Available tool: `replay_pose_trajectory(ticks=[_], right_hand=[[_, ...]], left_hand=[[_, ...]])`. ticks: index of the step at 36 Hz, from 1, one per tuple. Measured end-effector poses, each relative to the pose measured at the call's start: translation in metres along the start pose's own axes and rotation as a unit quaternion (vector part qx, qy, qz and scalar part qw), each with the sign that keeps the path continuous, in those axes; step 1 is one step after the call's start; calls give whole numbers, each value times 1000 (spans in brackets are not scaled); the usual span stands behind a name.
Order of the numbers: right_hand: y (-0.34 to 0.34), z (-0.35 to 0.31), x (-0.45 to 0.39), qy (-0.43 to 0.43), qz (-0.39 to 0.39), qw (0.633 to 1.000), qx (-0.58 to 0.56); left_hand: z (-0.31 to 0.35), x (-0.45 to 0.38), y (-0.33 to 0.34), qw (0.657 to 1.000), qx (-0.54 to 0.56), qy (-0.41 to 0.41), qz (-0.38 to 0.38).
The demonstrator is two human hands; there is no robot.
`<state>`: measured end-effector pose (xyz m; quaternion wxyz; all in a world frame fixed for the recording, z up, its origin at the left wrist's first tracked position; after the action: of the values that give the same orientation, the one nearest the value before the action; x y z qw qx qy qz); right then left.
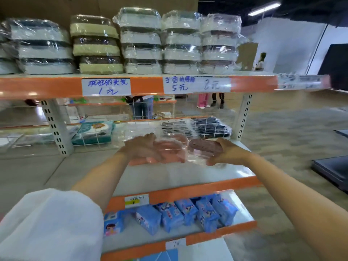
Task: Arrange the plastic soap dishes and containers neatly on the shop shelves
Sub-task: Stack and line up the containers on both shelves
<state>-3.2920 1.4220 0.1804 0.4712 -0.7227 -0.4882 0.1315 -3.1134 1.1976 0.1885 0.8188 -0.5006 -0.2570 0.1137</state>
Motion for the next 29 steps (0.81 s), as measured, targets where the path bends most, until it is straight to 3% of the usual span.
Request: replay_pose_trajectory(ticks=[4, 9, 13, 22, 29], right_hand=[[-16, 20, 49, -9, -3, 1000, -10], [-48, 47, 107, -3, 1, 1000, -21], [-83, 60, 160, 2, 31, 1000, 1], [-165, 58, 247, 2, 125, 992, 19], [-219, 28, 263, -29, 153, 987, 31]], left_hand=[[48, 36, 10, 998, -65, -13, 6], [104, 58, 22, 997, 49, 38, -46], [146, 77, 19, 996, 32, 74, -49], [226, 113, -33, 981, 46, 186, -26], [257, 144, -92, 967, 48, 250, 14]])
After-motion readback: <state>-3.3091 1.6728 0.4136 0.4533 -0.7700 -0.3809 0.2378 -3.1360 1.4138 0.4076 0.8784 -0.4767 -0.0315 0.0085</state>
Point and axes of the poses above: each hand's wrist, its own x-axis away from the middle knuckle, its own y-axis out of the palm, z = x × y, the point moved 5 cm from there along -x, towards the middle knuckle, and after that the axes turned 12 degrees about -z, right-handed, at the moved point
